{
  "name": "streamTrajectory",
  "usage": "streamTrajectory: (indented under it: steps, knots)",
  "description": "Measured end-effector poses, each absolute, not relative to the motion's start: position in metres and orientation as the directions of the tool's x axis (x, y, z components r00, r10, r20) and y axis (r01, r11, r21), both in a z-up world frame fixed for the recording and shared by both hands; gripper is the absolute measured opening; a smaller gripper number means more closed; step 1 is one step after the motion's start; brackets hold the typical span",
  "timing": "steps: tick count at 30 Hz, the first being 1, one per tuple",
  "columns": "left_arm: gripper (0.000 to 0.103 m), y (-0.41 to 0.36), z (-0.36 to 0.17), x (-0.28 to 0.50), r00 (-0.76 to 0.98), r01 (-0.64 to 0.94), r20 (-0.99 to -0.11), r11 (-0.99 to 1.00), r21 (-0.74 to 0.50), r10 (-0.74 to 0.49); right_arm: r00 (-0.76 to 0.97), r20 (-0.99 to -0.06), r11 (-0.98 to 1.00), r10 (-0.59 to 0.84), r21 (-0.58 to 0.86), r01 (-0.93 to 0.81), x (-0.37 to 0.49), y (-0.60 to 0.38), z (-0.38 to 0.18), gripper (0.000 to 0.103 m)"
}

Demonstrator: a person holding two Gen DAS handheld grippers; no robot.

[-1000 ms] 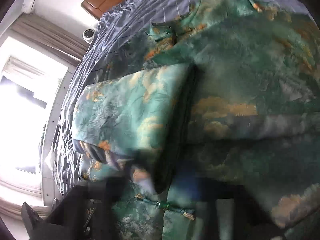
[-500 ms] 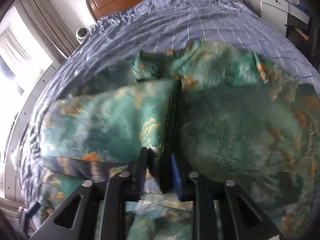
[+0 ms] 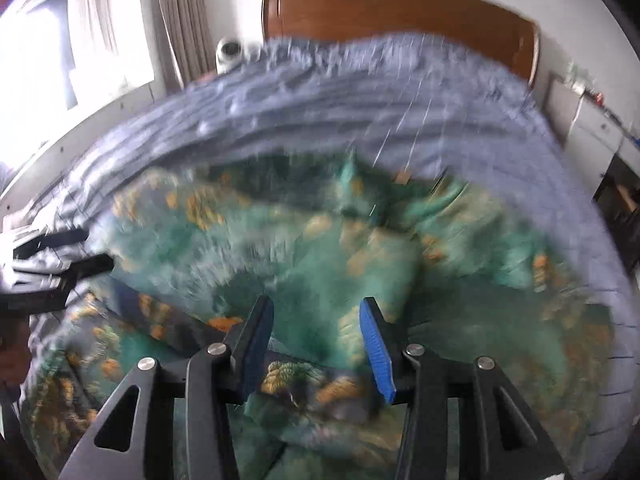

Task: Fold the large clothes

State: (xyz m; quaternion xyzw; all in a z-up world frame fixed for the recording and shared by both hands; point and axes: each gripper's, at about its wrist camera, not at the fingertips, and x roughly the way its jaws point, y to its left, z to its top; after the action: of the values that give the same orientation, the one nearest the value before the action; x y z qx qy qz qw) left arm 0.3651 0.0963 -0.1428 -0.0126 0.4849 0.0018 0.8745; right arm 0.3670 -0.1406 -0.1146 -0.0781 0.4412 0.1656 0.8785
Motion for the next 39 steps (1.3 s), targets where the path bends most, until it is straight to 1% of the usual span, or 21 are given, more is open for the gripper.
streamTrajectory:
  steps: [2,5,8,12,16,19,22,25,26,28,31,35,39]
  knots:
    - [0.072,0.098,-0.165,0.370,0.506,-0.018,-0.862,0.999,-0.037,-0.023,0.490,-0.848,0.940,0.205,0.031,-0.340,0.380,-0.143,-0.147,0.045]
    - [0.072,0.095,-0.173,0.365,0.530,-0.013,-0.848,1.000,-0.021,-0.011,0.496,-0.837,0.942,0.230,0.065,-0.328,0.376,-0.149,-0.158,0.045]
    - [0.072,0.088,-0.172,0.361,0.543,-0.008,-0.839,1.000,0.014,0.016,0.494,-0.840,0.943,0.225,0.060,-0.328,0.377,-0.148,-0.159,0.045]
    - [0.071,0.081,-0.147,0.357,0.554,-0.014,-0.831,0.999,0.040,0.041,0.501,-0.833,0.943,0.234,0.070,-0.325,0.375,-0.151,-0.160,0.045]
    - [0.071,0.077,-0.114,0.374,0.611,-0.002,-0.792,1.000,0.007,0.007,0.517,-0.823,0.944,0.235,0.065,-0.324,0.372,-0.149,-0.162,0.045]
    - [0.071,0.078,-0.107,0.397,0.633,-0.012,-0.774,1.000,0.005,0.012,0.518,-0.822,0.944,0.238,0.069,-0.324,0.371,-0.148,-0.161,0.045]
    - [0.071,0.089,-0.118,0.421,0.626,-0.063,-0.779,0.998,0.001,0.040,0.519,-0.819,0.943,0.245,0.077,-0.324,0.371,-0.149,-0.161,0.045]
    - [0.074,0.105,-0.147,0.437,0.578,-0.113,-0.815,0.993,-0.042,0.031,0.522,-0.817,0.943,0.244,0.074,-0.324,0.371,-0.149,-0.162,0.045]
    - [0.076,0.110,-0.162,0.440,0.565,-0.118,-0.825,0.991,-0.056,0.020,0.524,-0.816,0.943,0.245,0.074,-0.325,0.371,-0.149,-0.162,0.045]
    - [0.077,0.111,-0.174,0.437,0.578,-0.105,-0.816,0.993,-0.058,0.013,0.528,-0.813,0.942,0.246,0.073,-0.327,0.370,-0.149,-0.162,0.045]
    - [0.077,0.106,-0.176,0.433,0.597,-0.097,-0.801,0.995,-0.028,0.036,0.533,-0.810,0.942,0.246,0.069,-0.329,0.371,-0.149,-0.163,0.045]
    - [0.077,0.109,-0.172,0.430,0.574,-0.087,-0.819,0.995,-0.042,0.016,0.535,-0.808,0.942,0.245,0.068,-0.329,0.372,-0.148,-0.164,0.045]
    - [0.077,0.102,-0.165,0.413,0.562,-0.052,-0.827,0.999,-0.004,0.026,0.536,-0.809,0.942,0.243,0.065,-0.328,0.373,-0.148,-0.164,0.045]
